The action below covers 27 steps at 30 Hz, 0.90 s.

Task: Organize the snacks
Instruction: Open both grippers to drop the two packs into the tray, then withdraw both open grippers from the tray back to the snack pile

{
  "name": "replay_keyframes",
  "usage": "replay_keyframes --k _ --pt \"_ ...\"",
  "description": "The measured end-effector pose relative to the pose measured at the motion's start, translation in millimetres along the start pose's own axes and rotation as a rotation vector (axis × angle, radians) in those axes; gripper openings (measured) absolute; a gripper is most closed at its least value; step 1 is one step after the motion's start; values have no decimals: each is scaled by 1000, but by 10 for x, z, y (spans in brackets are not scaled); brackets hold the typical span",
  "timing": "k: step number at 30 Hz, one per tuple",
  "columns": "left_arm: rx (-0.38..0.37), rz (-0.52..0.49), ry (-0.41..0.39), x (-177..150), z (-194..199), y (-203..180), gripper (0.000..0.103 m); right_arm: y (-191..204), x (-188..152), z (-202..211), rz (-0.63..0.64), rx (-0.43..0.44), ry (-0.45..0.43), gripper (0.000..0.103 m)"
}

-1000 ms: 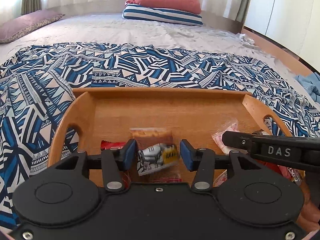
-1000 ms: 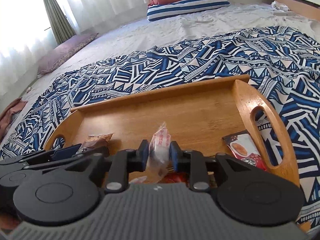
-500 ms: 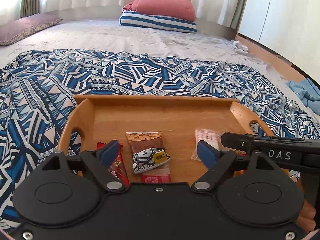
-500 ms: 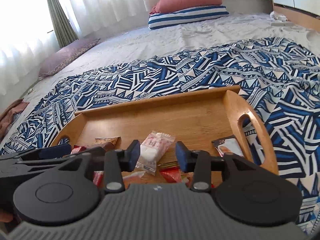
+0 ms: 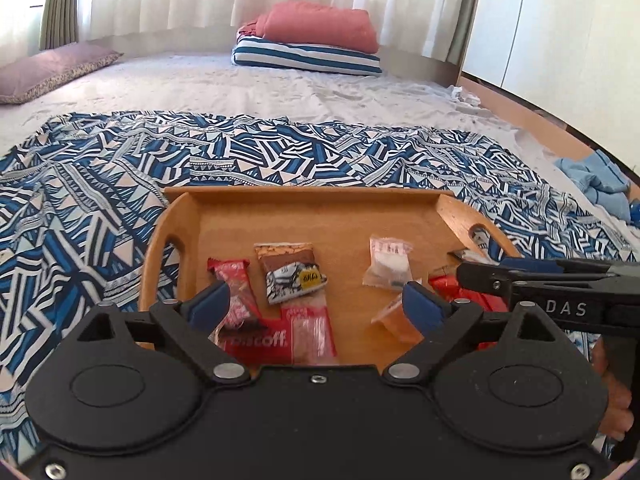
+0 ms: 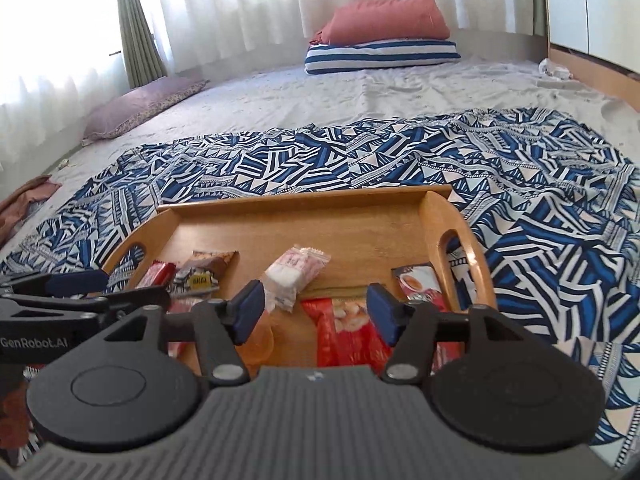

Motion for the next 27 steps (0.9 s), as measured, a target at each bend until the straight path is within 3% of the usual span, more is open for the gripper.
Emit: replay_keyframes --k 12,21,27 --pt "80 -51 -99 -445 391 12 96 83 -361 321 118 -31 -41 86" --pt "94 -50 -145 -789 546 -26 97 127 -604 444 114 -24 -80 93" --pt "88 -2 -164 -978 582 -1 100 149 -801 476 117 -18 -99 102"
Point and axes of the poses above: each gripper's, at about its wrist camera, not at the fingertips, and z roughly against the way its jaws point, y to its left, x to its top, the point moved 8 cm from there along -z, roughly the way its jaws point, and after that the axes turned 11 degrees about y, right-handed, at the moved point
